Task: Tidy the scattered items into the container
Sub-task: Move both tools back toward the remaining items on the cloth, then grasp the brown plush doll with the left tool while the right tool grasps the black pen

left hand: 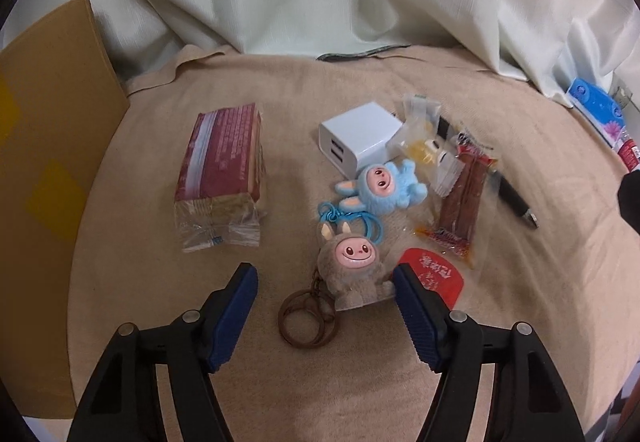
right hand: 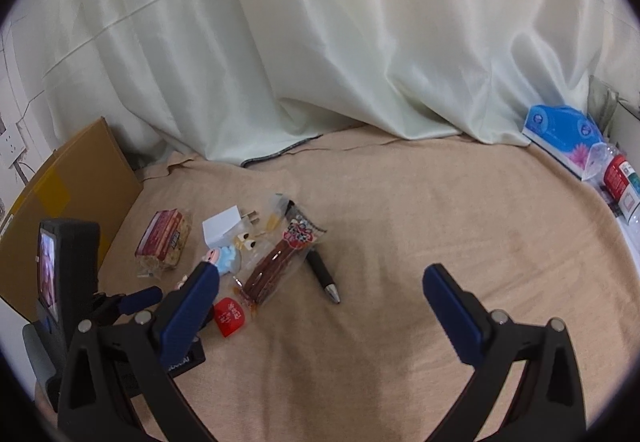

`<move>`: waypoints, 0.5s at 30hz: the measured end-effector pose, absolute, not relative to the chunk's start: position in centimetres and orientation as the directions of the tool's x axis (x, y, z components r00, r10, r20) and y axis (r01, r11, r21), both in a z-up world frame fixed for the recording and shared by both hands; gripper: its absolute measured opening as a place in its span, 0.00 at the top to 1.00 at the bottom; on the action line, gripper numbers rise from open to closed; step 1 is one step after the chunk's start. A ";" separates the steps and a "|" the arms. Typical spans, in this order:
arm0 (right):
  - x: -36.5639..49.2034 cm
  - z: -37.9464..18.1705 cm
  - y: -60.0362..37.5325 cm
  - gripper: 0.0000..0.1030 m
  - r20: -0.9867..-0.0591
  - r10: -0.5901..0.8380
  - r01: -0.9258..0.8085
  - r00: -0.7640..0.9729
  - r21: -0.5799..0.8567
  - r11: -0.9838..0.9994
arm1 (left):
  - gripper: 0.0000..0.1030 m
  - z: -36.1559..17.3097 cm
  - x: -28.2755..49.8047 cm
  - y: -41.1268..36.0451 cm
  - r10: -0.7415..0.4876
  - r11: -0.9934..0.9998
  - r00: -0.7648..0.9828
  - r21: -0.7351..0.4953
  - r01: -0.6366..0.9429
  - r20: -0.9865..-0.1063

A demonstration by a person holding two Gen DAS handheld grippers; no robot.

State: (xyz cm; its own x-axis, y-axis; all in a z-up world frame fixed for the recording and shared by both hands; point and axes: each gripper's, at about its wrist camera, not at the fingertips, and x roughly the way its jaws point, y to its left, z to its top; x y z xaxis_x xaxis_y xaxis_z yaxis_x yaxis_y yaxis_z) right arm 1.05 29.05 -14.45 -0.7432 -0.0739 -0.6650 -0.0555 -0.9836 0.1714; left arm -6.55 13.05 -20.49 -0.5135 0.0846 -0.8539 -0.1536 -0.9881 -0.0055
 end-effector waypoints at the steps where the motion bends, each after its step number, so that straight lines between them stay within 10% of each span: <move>1: 1.0 -14.6 29.0 0.00 -0.667 -0.074 -0.053 -0.741 0.168 -0.984 | 0.32 -20.5 -6.6 13.0 0.082 -0.989 -0.520 -0.004 -0.148 -0.850; 3: 0.8 -14.9 28.9 0.00 -0.674 -0.075 -0.049 -0.735 0.163 -0.985 | 0.38 -20.5 -6.7 13.0 0.087 -0.989 -0.533 -0.009 -0.147 -0.841; 5: 0.8 -15.1 28.8 0.00 -0.679 -0.076 -0.047 -0.730 0.161 -0.986 | 0.64 -20.3 -6.6 12.8 0.094 -0.989 -0.558 -0.014 -0.146 -0.825; 15: -0.1 -16.9 29.1 0.00 -0.705 -0.048 -0.043 -0.708 0.110 -0.993 | 0.72 -18.3 -5.7 10.2 0.111 -0.988 -0.609 -0.018 -0.157 -0.785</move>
